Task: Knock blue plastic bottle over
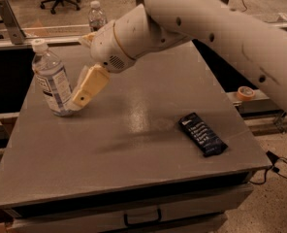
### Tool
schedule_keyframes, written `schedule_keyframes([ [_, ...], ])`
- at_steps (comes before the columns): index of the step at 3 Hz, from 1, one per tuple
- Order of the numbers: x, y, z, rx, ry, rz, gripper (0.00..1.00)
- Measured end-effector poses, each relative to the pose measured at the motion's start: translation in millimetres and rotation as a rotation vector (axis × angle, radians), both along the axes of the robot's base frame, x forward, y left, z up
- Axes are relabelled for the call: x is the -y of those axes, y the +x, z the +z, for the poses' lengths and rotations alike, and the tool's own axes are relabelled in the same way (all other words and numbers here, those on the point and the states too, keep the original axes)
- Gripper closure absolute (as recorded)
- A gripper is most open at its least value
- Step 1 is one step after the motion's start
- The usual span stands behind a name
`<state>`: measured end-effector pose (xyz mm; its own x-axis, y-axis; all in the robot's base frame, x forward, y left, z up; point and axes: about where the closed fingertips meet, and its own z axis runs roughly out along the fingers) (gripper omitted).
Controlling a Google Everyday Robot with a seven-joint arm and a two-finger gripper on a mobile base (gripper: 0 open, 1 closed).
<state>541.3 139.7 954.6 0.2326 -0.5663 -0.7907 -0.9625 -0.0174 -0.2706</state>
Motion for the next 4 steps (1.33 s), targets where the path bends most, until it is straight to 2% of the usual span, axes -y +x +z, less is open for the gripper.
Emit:
schedule_keyframes([
  [1,-33,26,-15,-0.067,0.154,-0.014,0.0],
  [2,-61,35,-33,-0.209,0.285,-0.03,0.16],
  [3,-80,31,-40,-0.353,0.367,-0.03,0.39],
  [4,-81,29,-38,-0.411,0.41,-0.045,0.62],
])
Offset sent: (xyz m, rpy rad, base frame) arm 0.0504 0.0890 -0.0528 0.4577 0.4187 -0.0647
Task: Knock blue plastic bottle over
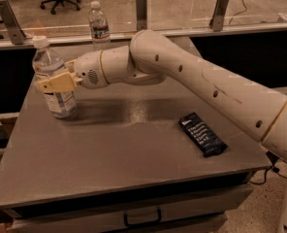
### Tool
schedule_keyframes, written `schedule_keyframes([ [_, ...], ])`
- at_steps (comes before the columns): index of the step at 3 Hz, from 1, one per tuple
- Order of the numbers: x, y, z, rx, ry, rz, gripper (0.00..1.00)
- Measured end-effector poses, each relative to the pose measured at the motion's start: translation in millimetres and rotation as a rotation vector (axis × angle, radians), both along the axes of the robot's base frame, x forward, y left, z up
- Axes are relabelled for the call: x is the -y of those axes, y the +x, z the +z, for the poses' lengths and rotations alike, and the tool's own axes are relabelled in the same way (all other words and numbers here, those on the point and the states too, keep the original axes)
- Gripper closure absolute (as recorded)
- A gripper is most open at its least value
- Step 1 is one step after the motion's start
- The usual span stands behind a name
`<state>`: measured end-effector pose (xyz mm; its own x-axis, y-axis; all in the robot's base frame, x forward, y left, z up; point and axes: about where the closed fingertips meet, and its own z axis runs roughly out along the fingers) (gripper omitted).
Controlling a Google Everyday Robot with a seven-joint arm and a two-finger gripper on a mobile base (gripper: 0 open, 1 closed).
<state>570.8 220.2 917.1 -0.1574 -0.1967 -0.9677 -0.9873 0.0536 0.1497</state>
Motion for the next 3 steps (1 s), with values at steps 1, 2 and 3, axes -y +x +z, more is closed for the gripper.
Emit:
schedule_keyframes([
  [1,41,9,16,0.028,-0.041,-0.068,0.85],
  [2,94,19,63,0.148,-0.253,-0.119,1.0],
  [3,120,34,64,0.209,-0.494,-0.105,1.0],
])
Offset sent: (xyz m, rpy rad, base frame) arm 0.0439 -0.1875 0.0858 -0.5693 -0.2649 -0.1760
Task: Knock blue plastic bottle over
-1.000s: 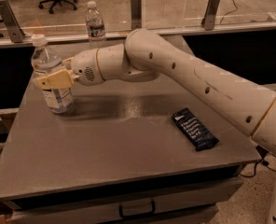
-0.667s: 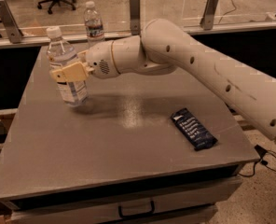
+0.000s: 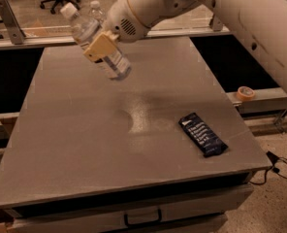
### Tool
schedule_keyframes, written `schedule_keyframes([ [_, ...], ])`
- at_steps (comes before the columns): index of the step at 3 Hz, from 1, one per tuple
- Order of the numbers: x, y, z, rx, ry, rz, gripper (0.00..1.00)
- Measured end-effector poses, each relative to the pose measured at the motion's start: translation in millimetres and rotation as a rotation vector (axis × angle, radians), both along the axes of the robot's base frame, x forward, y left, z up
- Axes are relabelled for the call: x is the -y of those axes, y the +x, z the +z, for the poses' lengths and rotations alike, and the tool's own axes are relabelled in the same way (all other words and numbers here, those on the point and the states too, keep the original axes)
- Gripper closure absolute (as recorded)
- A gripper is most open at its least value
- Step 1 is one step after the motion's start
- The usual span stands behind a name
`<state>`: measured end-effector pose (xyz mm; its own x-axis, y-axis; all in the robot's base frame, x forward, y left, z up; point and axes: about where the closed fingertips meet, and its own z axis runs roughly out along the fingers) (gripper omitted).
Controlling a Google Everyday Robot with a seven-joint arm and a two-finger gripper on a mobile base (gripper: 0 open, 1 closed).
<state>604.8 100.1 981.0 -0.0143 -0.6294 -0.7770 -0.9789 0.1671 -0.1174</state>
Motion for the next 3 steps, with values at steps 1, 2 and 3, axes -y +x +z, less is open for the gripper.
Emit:
schedule_keyframes([
  [1,3,-4,-31,-0.023,-0.222,0.076,0.89],
  [2,-3,-30,-71,-0.095,-0.418,0.194,0.7],
  [3,-6,-53,-97,-0.151,-0.532,0.278,0.47],
])
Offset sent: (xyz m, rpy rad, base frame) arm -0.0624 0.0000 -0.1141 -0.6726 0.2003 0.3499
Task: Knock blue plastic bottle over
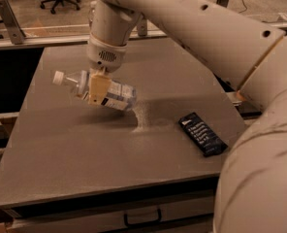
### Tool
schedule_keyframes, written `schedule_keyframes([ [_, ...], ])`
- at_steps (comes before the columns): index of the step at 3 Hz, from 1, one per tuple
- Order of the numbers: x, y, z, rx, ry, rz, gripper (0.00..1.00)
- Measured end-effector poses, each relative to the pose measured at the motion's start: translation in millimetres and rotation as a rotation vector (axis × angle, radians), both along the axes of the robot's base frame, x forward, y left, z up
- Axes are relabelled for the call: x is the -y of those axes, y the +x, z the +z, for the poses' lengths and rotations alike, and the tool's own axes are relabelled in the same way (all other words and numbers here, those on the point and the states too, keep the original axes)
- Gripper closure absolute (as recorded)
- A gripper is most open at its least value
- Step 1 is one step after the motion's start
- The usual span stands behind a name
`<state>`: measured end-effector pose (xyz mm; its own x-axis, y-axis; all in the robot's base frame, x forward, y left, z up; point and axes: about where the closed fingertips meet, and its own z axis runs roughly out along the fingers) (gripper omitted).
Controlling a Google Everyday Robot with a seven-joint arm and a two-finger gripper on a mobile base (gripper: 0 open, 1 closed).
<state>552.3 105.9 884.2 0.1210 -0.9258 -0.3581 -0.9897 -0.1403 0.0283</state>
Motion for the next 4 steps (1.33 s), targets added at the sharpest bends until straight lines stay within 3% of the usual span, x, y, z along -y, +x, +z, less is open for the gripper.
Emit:
schedule_keyframes([
  [2,-5,-27,-26,-0.063,-0.062,0.054,0.02],
  [4,-9,-36,-35,-0.085,-0.058,0.063,0.0],
])
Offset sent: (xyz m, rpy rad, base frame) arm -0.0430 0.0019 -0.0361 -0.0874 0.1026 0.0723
